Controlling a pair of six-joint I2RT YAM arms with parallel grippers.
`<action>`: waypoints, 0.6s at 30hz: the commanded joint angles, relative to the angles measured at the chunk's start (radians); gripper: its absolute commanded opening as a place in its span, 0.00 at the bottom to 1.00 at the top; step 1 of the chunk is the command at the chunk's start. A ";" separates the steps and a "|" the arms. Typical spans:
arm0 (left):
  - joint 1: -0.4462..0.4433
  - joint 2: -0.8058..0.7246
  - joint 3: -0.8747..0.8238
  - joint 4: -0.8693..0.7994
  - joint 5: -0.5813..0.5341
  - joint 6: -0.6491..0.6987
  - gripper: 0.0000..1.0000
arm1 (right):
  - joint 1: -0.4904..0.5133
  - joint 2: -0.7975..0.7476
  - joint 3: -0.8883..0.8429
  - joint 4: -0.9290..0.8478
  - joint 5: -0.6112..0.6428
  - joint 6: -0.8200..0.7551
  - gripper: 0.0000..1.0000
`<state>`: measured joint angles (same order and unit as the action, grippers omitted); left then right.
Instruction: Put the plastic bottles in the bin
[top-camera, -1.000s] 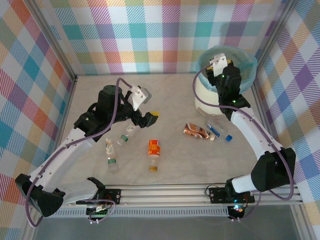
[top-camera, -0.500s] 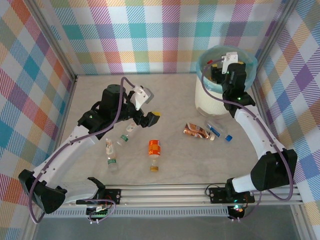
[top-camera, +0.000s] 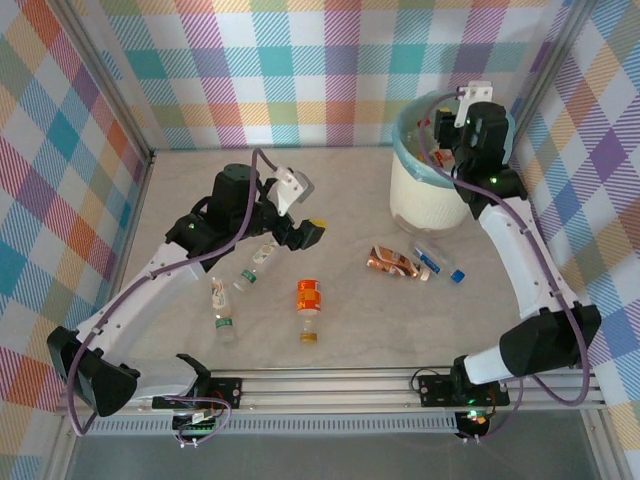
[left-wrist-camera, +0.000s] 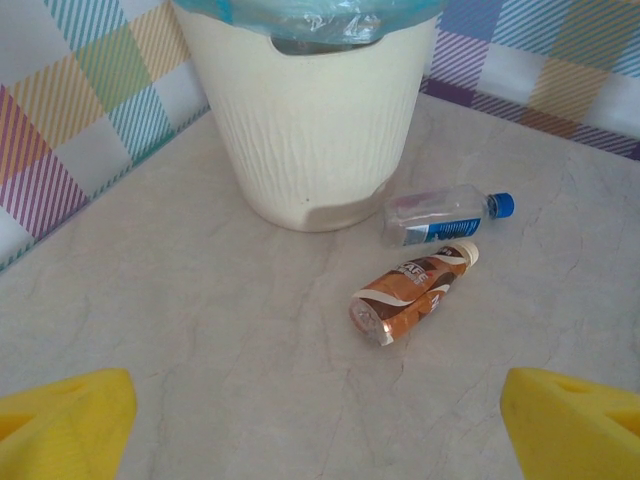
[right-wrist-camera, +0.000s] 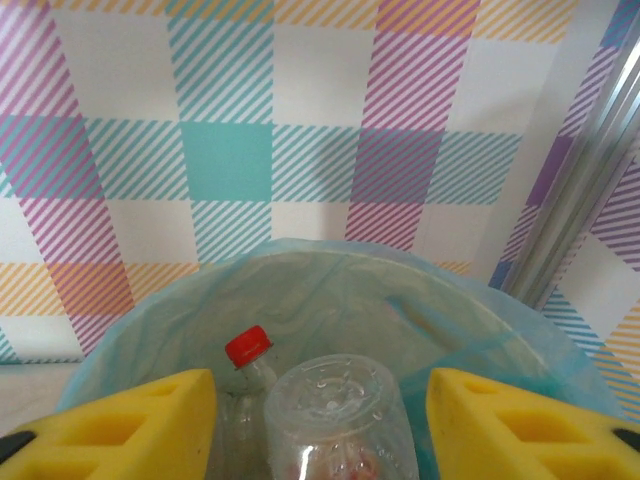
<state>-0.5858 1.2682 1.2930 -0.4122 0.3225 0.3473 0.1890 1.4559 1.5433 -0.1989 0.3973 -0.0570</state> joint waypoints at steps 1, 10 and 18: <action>-0.001 0.012 0.037 0.020 0.016 -0.009 0.94 | -0.024 0.071 0.055 -0.119 -0.033 0.076 0.54; 0.000 0.004 0.022 0.017 0.012 -0.014 0.93 | -0.051 0.102 0.036 -0.246 -0.086 0.128 0.47; -0.001 0.009 0.013 0.029 0.010 -0.028 0.93 | -0.092 0.112 0.021 -0.324 -0.157 0.155 0.46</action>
<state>-0.5858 1.2839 1.2942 -0.4118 0.3218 0.3325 0.1135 1.5681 1.5497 -0.4587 0.2863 0.0666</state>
